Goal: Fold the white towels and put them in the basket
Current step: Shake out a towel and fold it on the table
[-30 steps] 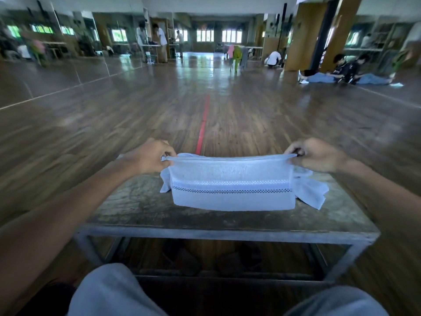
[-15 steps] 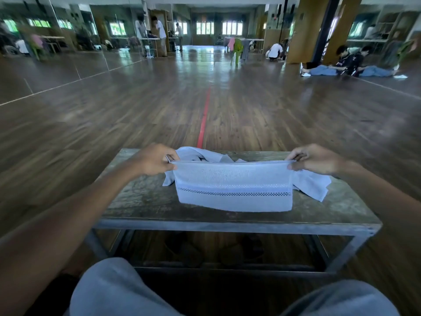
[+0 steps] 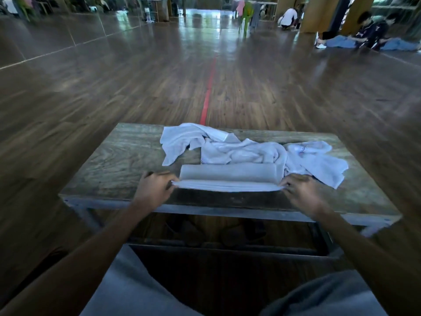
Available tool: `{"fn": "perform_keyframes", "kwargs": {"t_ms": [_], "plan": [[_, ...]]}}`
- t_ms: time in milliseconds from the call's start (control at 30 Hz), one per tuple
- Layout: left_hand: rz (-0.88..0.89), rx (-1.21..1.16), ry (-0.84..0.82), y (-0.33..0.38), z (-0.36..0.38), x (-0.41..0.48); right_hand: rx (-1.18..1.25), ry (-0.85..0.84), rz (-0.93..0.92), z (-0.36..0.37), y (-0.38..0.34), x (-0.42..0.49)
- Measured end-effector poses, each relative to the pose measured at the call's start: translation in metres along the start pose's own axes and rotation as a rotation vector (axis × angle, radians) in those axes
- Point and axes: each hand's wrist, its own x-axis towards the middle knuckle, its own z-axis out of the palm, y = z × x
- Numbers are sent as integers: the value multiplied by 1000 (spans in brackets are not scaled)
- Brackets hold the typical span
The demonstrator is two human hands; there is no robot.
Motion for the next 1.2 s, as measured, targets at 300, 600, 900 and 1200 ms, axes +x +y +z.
{"fn": "perform_keyframes", "kwargs": {"t_ms": [300,600,900,1200], "plan": [[117,1,-74,-10,37,-31,-62,-27,8,36,6,-41],[-24,-203,2,69,53,29,-119,56,66,56,-54,30],[-58,64,-179,56,99,26,-172,-369,105,101,-54,50],[-193,-9,-191,31,84,0,-403,-321,278,75,-23,31]]}}
